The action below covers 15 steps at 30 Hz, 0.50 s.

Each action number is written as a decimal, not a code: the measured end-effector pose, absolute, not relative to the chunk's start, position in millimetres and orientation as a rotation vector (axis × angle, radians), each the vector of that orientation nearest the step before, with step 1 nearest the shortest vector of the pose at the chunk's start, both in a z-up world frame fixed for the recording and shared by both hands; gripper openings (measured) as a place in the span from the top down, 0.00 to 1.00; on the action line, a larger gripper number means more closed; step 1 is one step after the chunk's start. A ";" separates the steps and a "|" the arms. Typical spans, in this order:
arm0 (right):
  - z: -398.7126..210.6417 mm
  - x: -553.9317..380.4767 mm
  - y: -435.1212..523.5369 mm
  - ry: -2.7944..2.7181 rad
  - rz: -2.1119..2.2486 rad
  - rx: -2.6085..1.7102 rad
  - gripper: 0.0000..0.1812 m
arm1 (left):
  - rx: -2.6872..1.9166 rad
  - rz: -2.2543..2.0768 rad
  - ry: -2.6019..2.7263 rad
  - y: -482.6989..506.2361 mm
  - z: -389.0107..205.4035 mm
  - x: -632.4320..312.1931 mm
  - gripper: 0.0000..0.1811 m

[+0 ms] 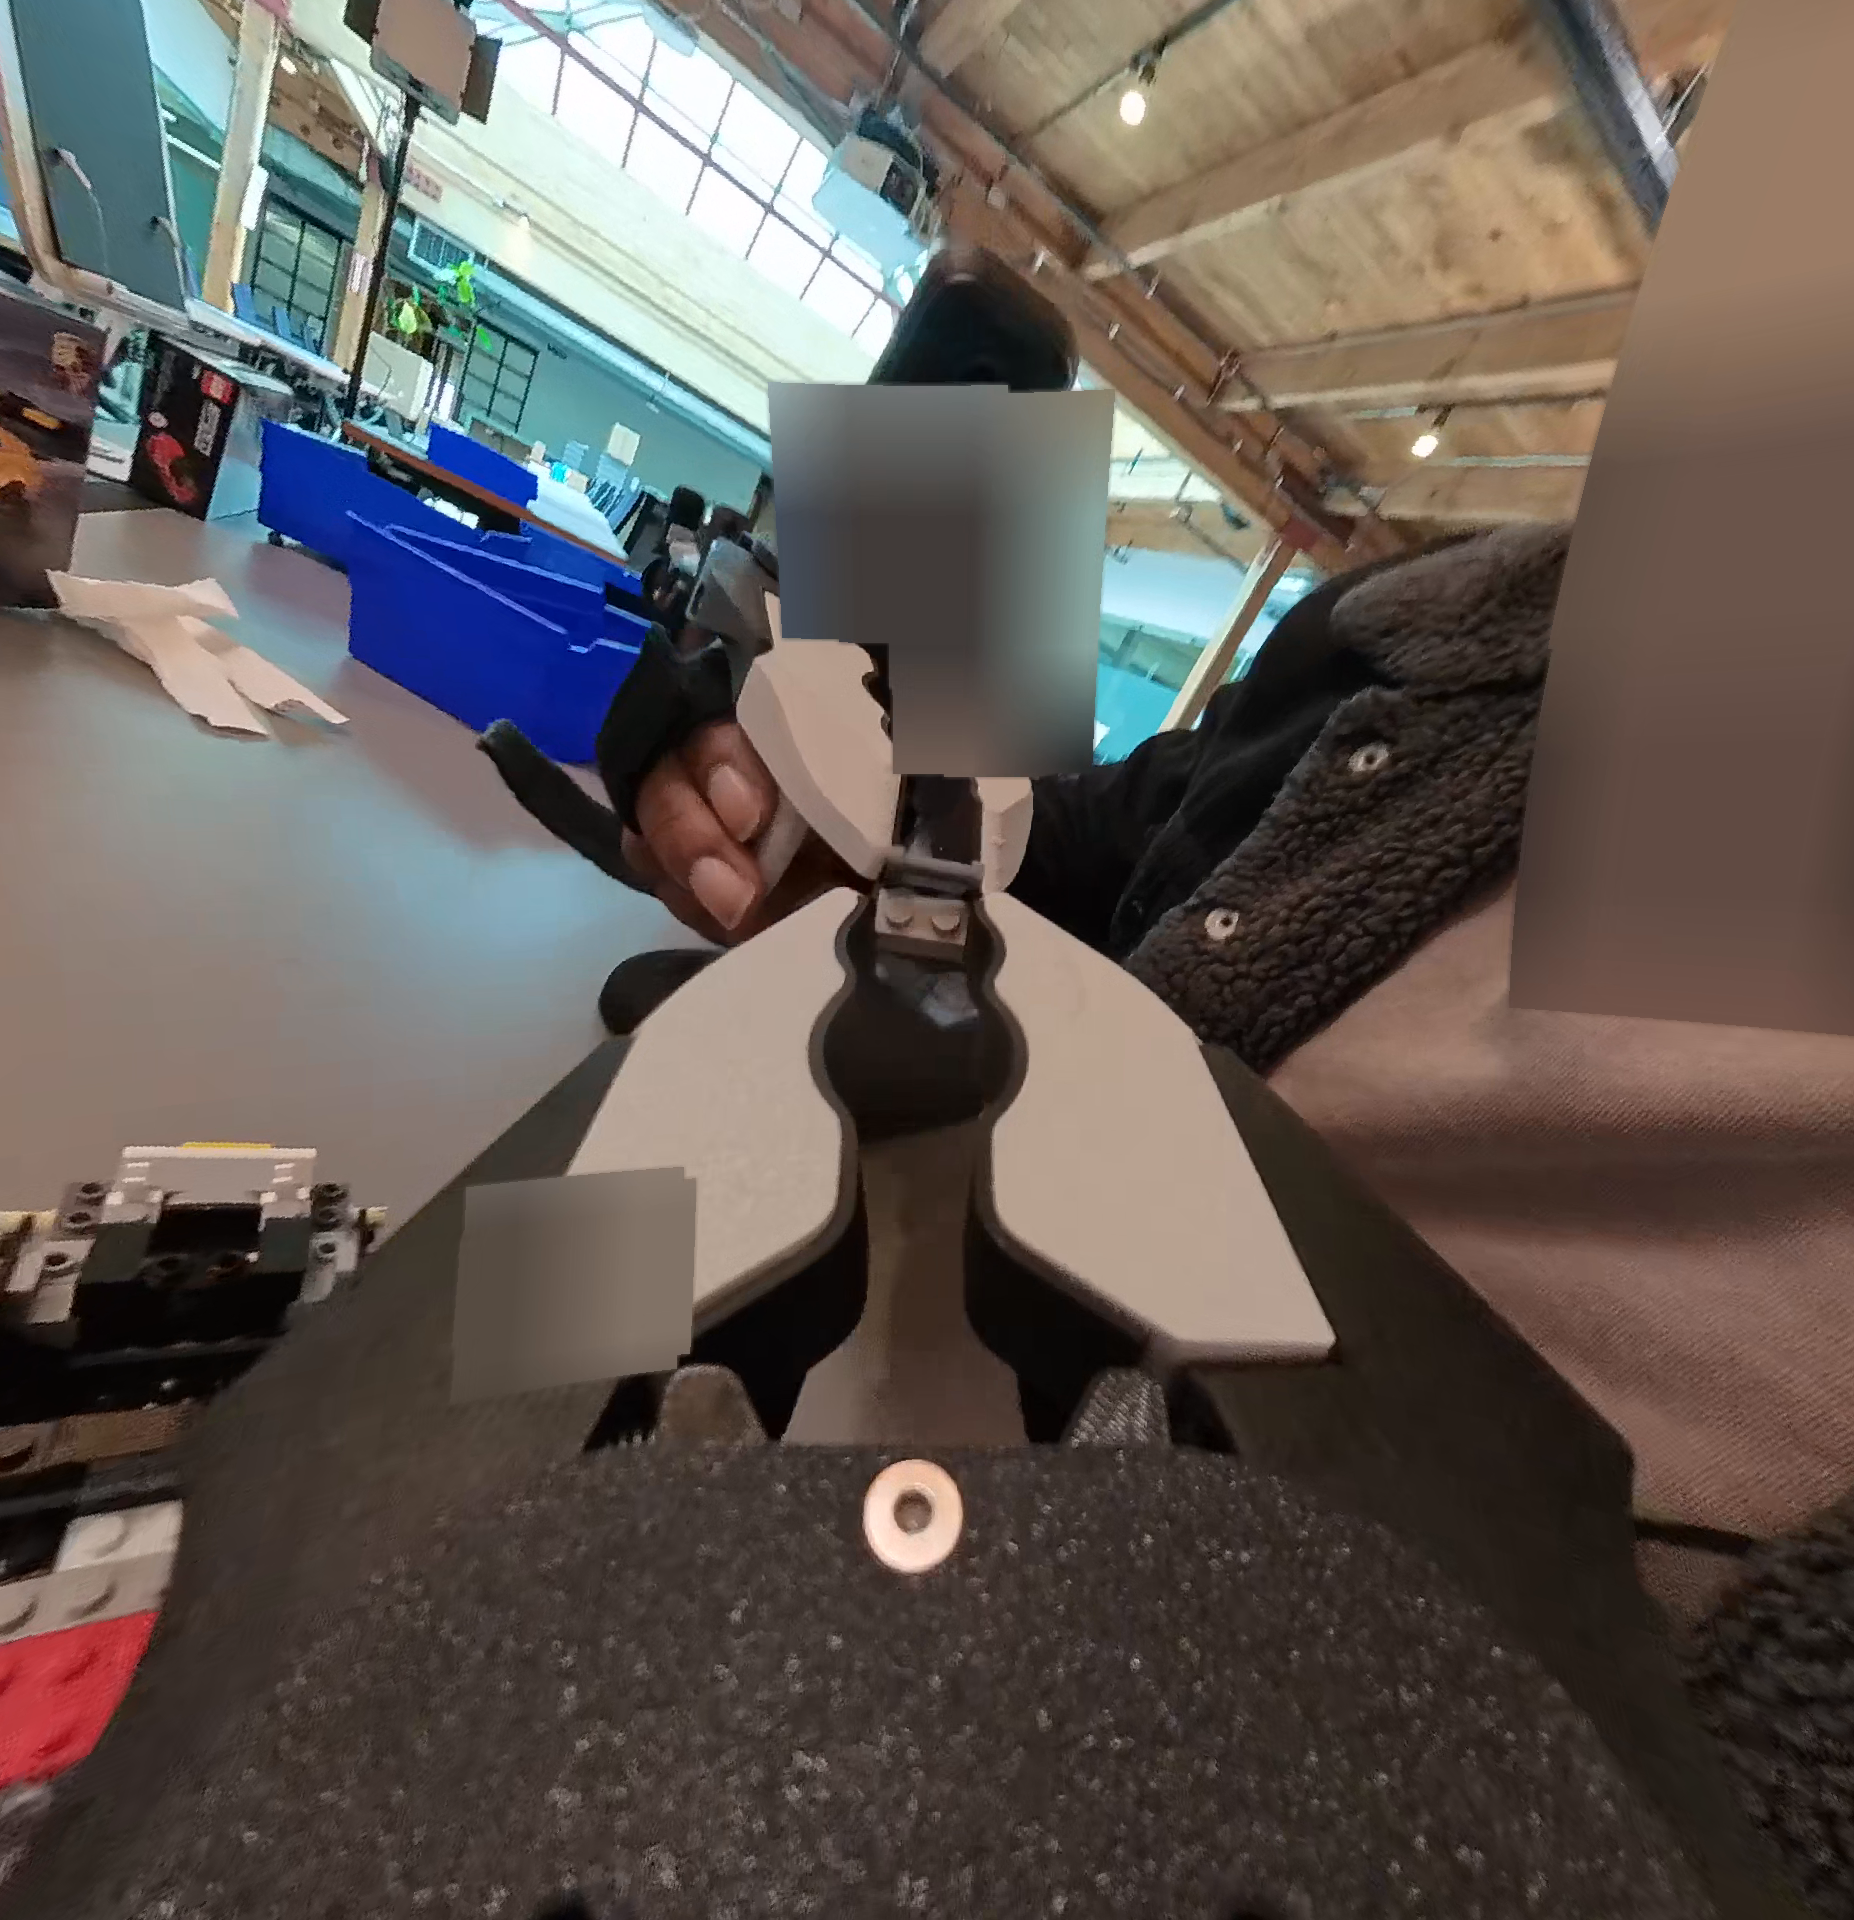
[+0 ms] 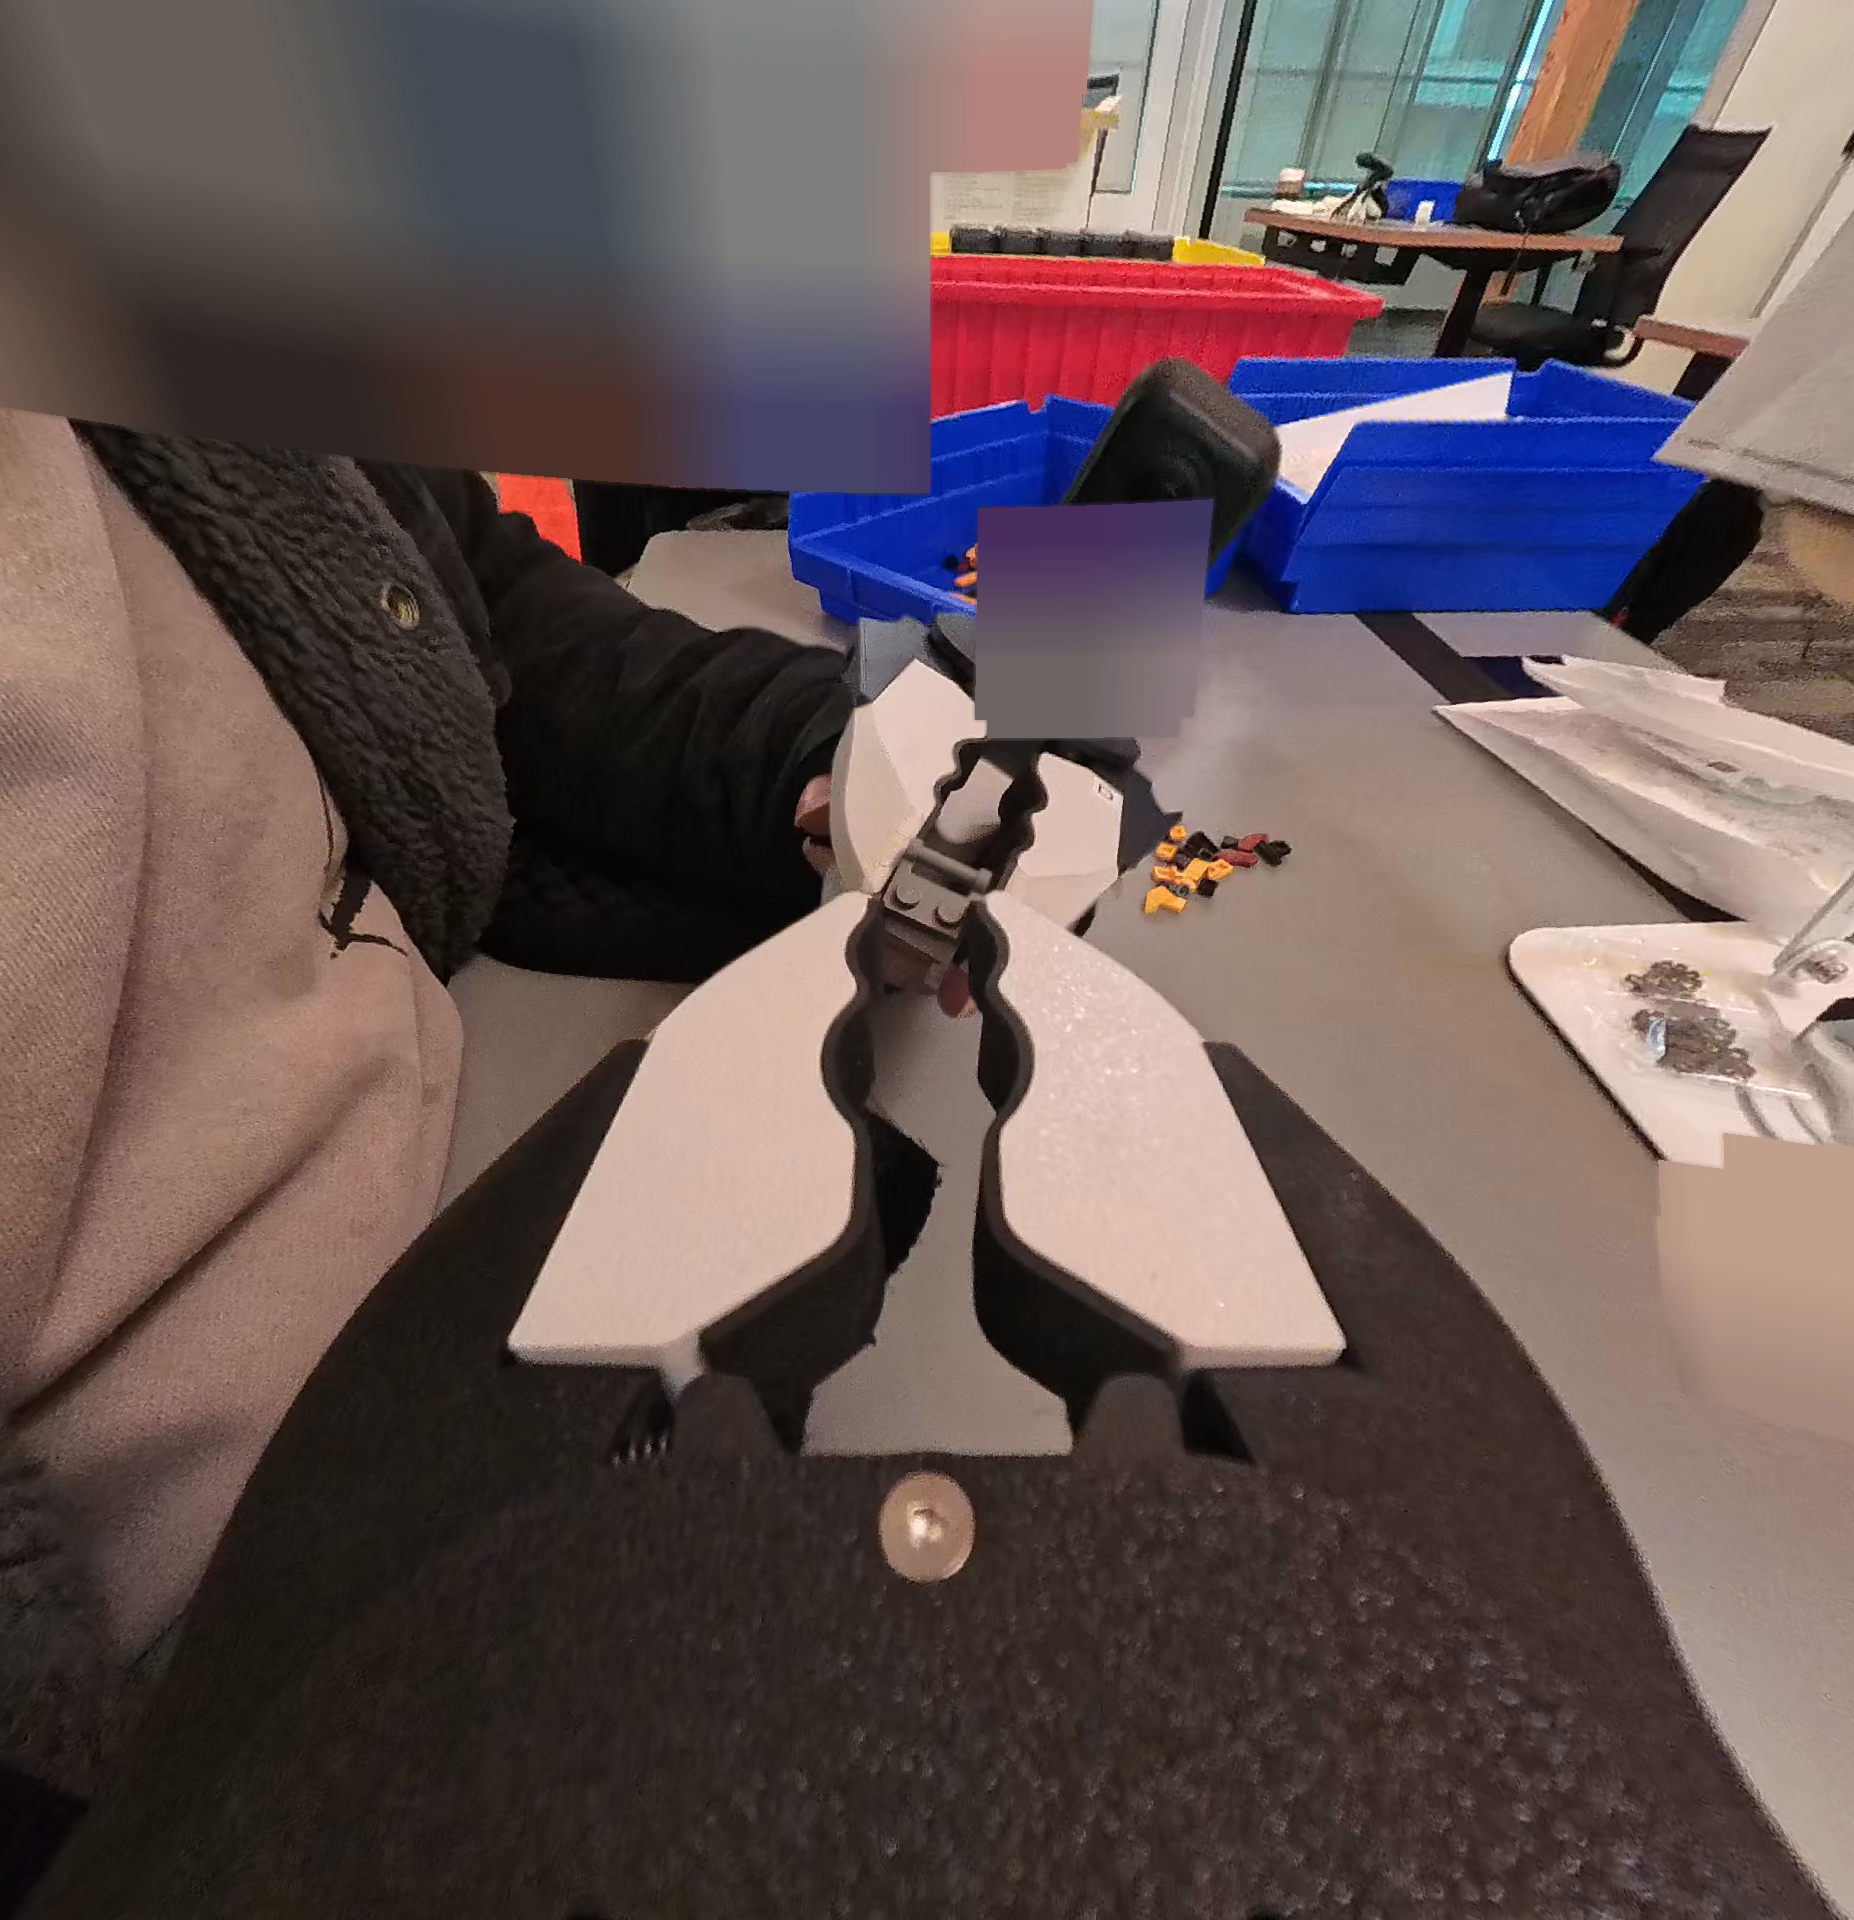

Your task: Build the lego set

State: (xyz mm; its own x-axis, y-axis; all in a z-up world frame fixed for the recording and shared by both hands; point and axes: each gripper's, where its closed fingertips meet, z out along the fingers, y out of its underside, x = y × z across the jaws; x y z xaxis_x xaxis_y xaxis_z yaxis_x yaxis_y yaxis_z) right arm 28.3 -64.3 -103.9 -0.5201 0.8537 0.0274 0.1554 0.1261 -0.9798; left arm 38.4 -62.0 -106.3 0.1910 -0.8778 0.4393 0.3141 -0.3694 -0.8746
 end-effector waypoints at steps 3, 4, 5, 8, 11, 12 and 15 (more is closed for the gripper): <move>-93.6 24.1 -63.5 -1.785 1.394 -0.933 0.91 | -1.352 -1.507 0.514 -61.9 -96.9 34.5 0.91; -91.2 22.8 -63.3 -1.793 1.371 -0.912 0.91 | -1.331 -1.536 0.489 -61.7 -93.5 32.4 0.91; -91.3 21.1 -63.2 -1.815 1.339 -0.898 0.91 | -1.303 -1.572 0.462 -62.2 -88.8 29.7 0.91; -89.9 15.5 -63.0 -1.847 1.279 -0.875 0.91 | -1.282 -1.606 0.425 -61.3 -85.2 26.3 0.91; -90.7 10.8 -61.0 -1.877 1.213 -0.877 0.91 | -1.275 -1.614 0.394 -58.9 -84.3 22.6 0.91; -90.6 10.1 -60.4 -1.884 1.200 -0.880 0.91 | -1.273 -1.617 0.387 -58.3 -84.2 21.5 0.91; -91.8 8.6 -57.6 -1.892 1.159 -0.886 0.92 | -1.283 -1.590 0.389 -56.5 -85.5 19.3 0.91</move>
